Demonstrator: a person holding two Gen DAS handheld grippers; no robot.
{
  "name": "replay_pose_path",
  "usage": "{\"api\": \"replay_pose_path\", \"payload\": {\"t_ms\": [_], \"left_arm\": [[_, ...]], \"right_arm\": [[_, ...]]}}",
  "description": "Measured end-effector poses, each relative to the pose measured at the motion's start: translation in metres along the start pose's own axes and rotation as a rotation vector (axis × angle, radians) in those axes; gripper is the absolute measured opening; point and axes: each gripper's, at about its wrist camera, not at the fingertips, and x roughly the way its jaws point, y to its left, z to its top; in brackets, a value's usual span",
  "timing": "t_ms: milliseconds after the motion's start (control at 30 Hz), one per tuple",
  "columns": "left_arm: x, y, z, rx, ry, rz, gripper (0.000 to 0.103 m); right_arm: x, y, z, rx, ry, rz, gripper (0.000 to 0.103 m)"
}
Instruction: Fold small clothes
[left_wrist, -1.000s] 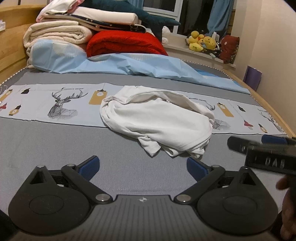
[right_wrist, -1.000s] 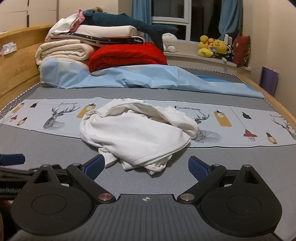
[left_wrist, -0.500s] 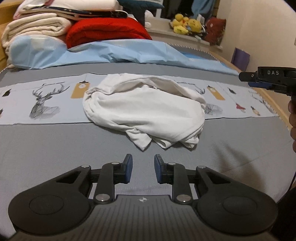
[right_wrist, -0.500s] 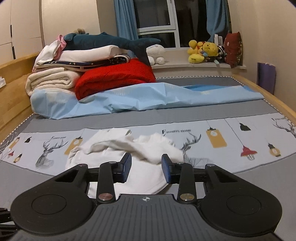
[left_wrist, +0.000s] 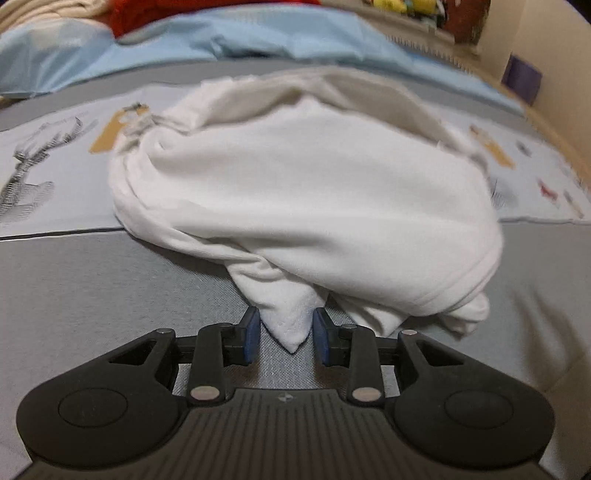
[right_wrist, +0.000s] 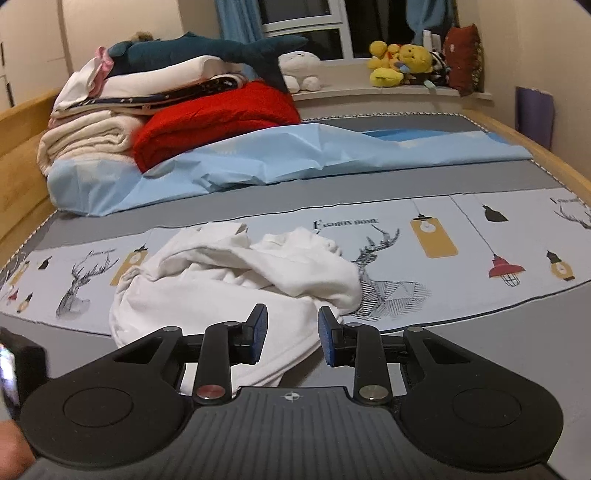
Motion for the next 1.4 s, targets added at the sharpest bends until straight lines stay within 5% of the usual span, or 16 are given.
{"api": "replay_pose_path", "payload": {"t_ms": [33, 67, 300, 533, 667, 867, 1100, 1267, 1400], "left_arm": [[-0.001, -0.001, 0.002, 0.03, -0.006, 0.006, 0.014], [-0.003, -0.001, 0.005, 0.058, -0.006, 0.001, 0.012], [-0.104, 0.053, 0.014, 0.197, -0.036, -0.046, 0.009], [-0.191, 0.168, -0.01, 0.13, 0.005, -0.041, 0.009], [-0.171, 0.202, -0.026, 0.067, 0.106, -0.033, 0.012], [-0.137, 0.217, -0.017, -0.093, 0.057, -0.064, 0.014], [-0.104, 0.239, 0.001, -0.266, 0.088, -0.095, 0.032], [-0.089, 0.24, 0.006, -0.276, 0.112, -0.085, 0.048], [-0.064, 0.224, 0.002, -0.17, 0.229, -0.047, 0.056]], "right_arm": [[0.0, -0.003, 0.001, 0.012, 0.001, -0.002, 0.032], [0.001, -0.006, 0.002, 0.026, 0.003, -0.006, 0.032], [0.004, -0.02, 0.001, 0.123, 0.013, -0.037, 0.032], [0.004, -0.011, -0.004, 0.13, 0.016, -0.05, 0.032], [0.01, -0.003, -0.008, 0.107, 0.043, -0.059, 0.031], [0.037, 0.014, -0.013, 0.027, 0.133, -0.018, 0.031], [0.069, 0.025, -0.011, 0.066, 0.186, 0.099, 0.036], [0.096, 0.013, -0.004, 0.165, 0.194, 0.102, 0.048], [0.119, 0.008, -0.003, 0.219, 0.222, 0.121, 0.049]]}}
